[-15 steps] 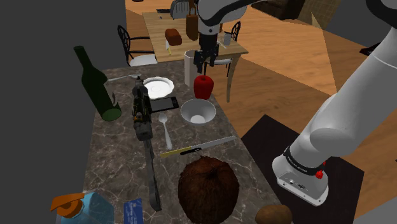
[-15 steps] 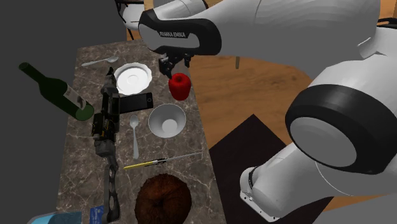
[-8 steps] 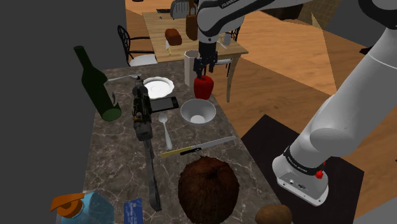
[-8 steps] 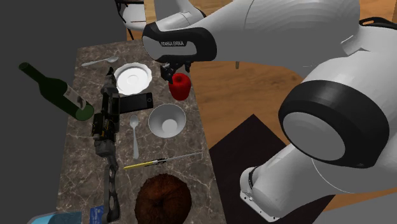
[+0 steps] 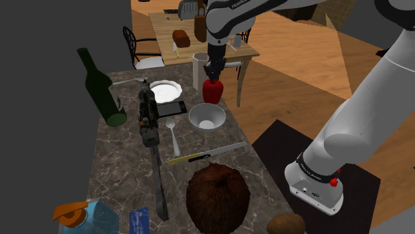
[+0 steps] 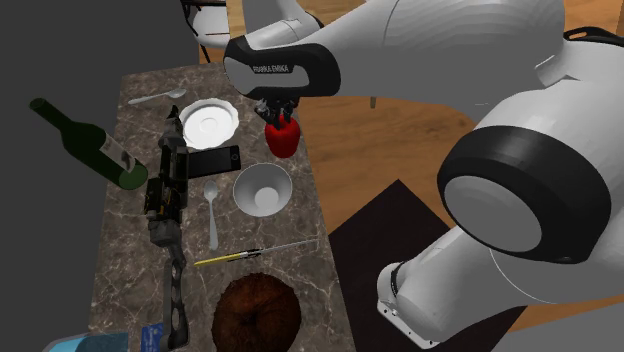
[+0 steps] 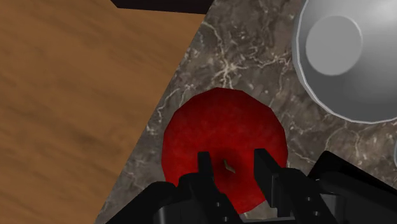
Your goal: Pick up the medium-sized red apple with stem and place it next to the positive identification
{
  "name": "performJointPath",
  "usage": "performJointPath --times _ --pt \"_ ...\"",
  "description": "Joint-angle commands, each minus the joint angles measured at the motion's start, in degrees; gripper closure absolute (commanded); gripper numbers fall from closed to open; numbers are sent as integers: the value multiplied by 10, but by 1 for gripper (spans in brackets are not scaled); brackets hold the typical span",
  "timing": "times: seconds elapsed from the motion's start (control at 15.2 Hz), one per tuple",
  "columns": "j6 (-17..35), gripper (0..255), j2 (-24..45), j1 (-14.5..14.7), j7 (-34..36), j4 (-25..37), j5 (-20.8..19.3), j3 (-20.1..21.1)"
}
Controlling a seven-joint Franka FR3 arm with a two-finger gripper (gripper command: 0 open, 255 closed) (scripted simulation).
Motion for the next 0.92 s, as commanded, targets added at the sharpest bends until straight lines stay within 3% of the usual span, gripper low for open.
performJointPath --times 0.0,0.46,0.86 --pt "0 255 0 0 0 0 0 0" --pt "0 255 0 0 0 0 0 0" --pt "-45 255 -17 0 3 28 -2 0"
